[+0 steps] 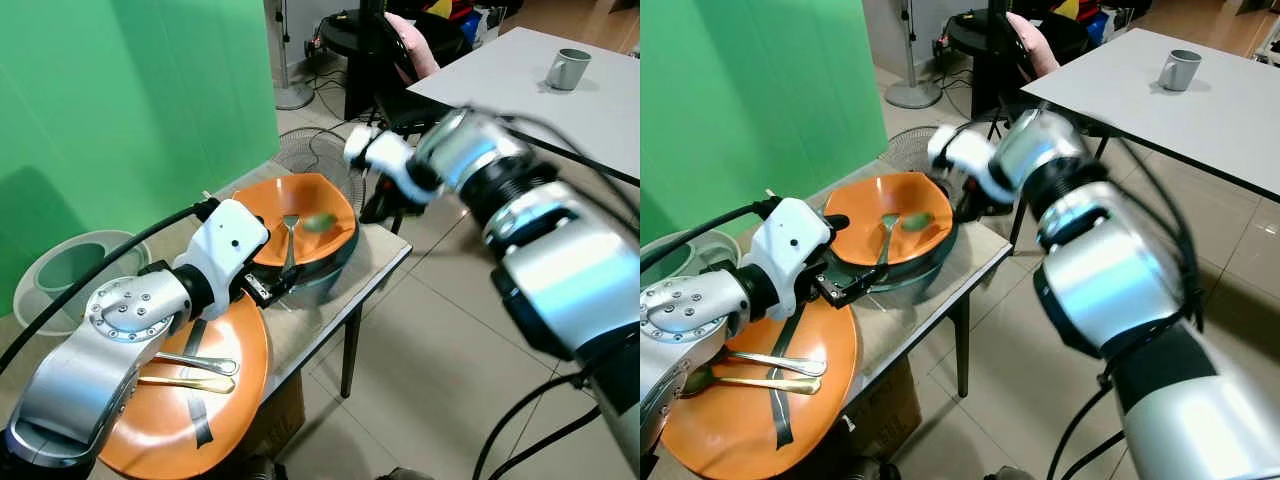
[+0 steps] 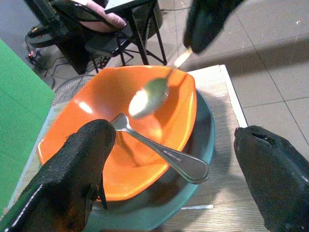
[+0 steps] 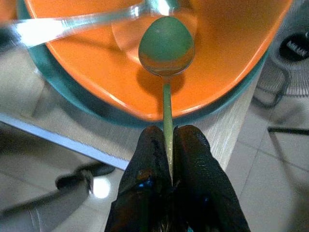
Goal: Setting the table
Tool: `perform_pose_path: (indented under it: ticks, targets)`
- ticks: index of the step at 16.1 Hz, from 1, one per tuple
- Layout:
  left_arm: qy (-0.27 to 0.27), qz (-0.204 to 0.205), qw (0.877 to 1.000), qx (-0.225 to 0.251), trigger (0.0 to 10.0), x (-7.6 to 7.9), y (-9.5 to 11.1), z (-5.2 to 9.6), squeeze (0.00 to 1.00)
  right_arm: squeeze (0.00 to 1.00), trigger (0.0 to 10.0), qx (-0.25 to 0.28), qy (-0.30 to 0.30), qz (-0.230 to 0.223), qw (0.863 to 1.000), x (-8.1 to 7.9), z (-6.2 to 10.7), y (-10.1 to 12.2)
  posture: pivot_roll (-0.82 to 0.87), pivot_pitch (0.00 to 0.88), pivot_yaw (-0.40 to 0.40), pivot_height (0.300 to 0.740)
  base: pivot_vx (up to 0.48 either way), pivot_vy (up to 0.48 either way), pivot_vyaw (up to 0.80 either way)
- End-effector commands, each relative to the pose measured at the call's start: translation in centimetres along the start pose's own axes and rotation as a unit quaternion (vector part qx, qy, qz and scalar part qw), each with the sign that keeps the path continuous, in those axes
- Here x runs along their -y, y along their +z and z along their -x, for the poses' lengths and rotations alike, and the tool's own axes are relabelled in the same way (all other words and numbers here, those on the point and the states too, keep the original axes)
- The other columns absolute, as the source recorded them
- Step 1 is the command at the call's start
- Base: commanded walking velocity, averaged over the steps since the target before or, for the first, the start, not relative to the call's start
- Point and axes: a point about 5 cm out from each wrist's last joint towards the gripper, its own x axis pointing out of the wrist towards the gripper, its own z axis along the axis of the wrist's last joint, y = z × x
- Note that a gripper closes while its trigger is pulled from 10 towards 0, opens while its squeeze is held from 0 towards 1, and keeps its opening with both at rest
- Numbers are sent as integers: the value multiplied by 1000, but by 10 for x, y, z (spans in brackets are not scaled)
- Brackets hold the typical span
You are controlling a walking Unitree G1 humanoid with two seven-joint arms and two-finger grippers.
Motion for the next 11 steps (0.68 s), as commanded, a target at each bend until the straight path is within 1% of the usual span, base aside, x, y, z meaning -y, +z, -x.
perform_pose_path:
  ticks: [1, 2, 4, 5, 6, 7, 8, 9, 10, 11]
  targets:
    - [-2, -7, 1000, 5, 10000, -2, 2, -1, 0, 0, 0, 43, 10, -11, 999, 2, 15, 9, -101, 0, 34, 740, 0, 0, 0]
    - [-1, -6, 1000, 5, 10000, -2, 2, -1, 0, 0, 0, 53, 13, -17, 998, 3, 18, 10, -101, 0, 34, 740, 0, 0, 0]
    - [4, -6, 1000, 10, 10000, -4, 4, -3, 0, 0, 0, 97, 30, -51, 994, 6, 32, 8, -102, 0, 42, 740, 0, 0, 0]
    - [8, -6, 1000, 13, 10000, -5, 5, -3, 0, 0, 0, 114, 33, -66, 991, 8, 35, 7, -101, 0, 44, 740, 0, 0, 0]
    - [15, -6, 1000, 17, 10000, -7, 6, -4, 0, 0, 0, 145, 36, -95, 984, 10, 39, 5, -101, 0, 44, 740, 0, 0, 0]
    - [26, -5, 999, 24, 10000, -8, 8, -4, 0, 0, 0, 198, 31, -133, 971, 13, 39, 1, -97, 0, 42, 740, 0, 0, 0]
    - [47, 3, 998, 30, 10000, -8, 8, -4, 0, 0, 0, 261, 34, -180, 948, 15, 36, -10, -86, 0, 47, 740, 0, 0, 0]
    - [65, 12, 997, 36, 10000, -8, 8, -4, 0, 0, 0, 302, 21, -213, 929, 16, 31, -22, -84, 0, 55, 740, 0, 0, 0]
    - [76, 20, 996, 42, 10000, -7, 8, -4, 0, 0, 0, 324, 7, -231, 917, 16, 29, -30, -86, 0, 63, 740, 0, 0, 0]
    - [89, 27, 994, 55, 10000, -6, 9, -5, 0, 0, 0, 364, -10, -232, 902, 14, 27, -40, -88, 0, 71, 740, 0, 0, 0]
